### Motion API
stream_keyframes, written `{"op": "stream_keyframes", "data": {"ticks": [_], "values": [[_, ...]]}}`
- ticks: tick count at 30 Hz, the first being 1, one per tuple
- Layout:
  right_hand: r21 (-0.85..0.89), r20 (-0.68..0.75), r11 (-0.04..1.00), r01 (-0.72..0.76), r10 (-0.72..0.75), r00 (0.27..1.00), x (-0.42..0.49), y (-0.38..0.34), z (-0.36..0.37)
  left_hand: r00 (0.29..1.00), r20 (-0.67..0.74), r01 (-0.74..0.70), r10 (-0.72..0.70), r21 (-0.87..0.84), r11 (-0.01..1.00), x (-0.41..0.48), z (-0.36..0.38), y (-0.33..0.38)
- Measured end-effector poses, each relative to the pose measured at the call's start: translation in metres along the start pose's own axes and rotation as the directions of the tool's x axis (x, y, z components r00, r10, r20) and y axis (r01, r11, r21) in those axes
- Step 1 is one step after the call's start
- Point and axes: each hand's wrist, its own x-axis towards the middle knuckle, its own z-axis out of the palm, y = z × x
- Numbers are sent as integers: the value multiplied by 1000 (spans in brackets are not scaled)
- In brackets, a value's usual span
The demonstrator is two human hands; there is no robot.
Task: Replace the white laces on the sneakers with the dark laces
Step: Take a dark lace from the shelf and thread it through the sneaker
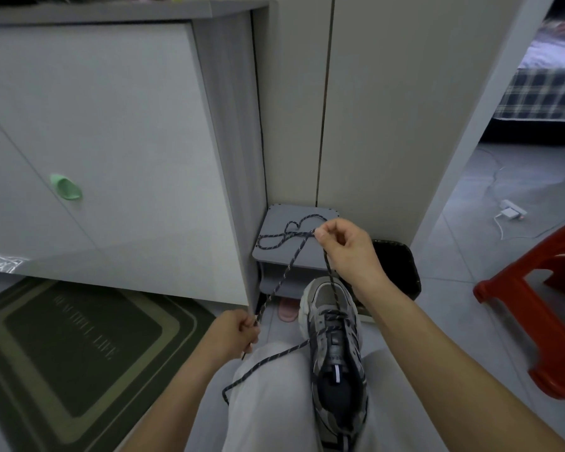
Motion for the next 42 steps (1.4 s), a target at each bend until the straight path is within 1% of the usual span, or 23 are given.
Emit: {"op": "stream_keyframes", "data": {"ticks": [2, 3, 4, 5, 6, 7, 8, 9, 10, 12, 13, 16, 18, 20, 24, 27, 32, 35, 37, 39, 42], "values": [[20, 31, 1000, 14, -14, 999, -3, 1, 2, 999, 19, 42, -43, 64, 997, -3, 2, 3], [21, 69, 1000, 18, -19, 997, -5, 0, 4, 998, 24, 49, -50, 44, 998, -4, 3, 6], [15, 132, 1000, 11, -13, 991, -8, 1, 6, 998, 26, 51, -50, -29, 998, -6, 5, 11], [-2, 216, 1000, -4, 4, 976, -10, 4, 8, 999, 26, 46, -42, -143, 989, -8, 6, 17], [-36, 305, 999, -28, 37, 951, -12, 7, 9, 999, 34, 38, -29, -283, 958, -11, 8, 23], [-80, 377, 996, -46, 73, 923, -13, 12, 9, 998, 54, 34, -13, -421, 907, -14, 10, 29], [-128, 411, 990, -54, 102, 906, -14, 17, 6, 997, 80, 36, 7, -528, 849, -16, 13, 35], [-168, 406, 984, -56, 121, 906, -16, 23, 2, 994, 103, 41, 26, -596, 802, -18, 16, 38], [-214, 361, 976, -50, 127, 924, -19, 28, -3, 993, 111, 34, 45, -619, 785, -19, 19, 41], [-391, 250, 920, 14, 92, 964, -26, 40, -14, 994, 79, -9, 69, -589, 808, -18, 27, 45], [-475, 237, 879, 49, 74, 969, -31, 47, -19, 996, 54, -27, 71, -574, 819, -17, 31, 48], [-599, 313, 792, 122, 91, 945, -50, 70, -22, 998, -7, -57, 64, -556, 829, -8, 43, 57], [-662, 357, 718, 216, 48, 933, -60, 81, -21, 995, -51, -96, 81, -490, 866, -1, 51, 61], [-685, 362, 684, 253, 17, 932, -65, 86, -20, 989, -96, -141, 111, -414, 899, 4, 58, 63], [-701, 340, 670, 244, 13, 940, -65, 88, -23, 977, -173, -179, 128, -327, 928, 10, 66, 65], [-694, 316, 684, 225, 8, 949, -64, 87, -26, 963, -224, -209, 152, -258, 943, 14, 69, 66], [-707, 271, 680, 196, 5, 963, -65, 90, -21, 955, -221, -235, 195, -173, 957, 16, 69, 66], [-729, 241, 667, 157, 35, 970, -64, 92, -15, 944, -221, -262, 246, -45, 964, 15, 68, 64], [-706, 209, 699, 110, 58, 976, -64, 94, -9, 942, -205, -271, 266, 8, 963, 14, 70, 64], [-663, 167, 747, 50, 82, 983, -64, 97, -4, 948, -192, -264, 255, -27, 964, 15, 75, 63], [-604, 131, 796, -38, 147, 980, -63, 101, -2, 966, -182, -221, 185, -201, 954, 17, 77, 61]]}}
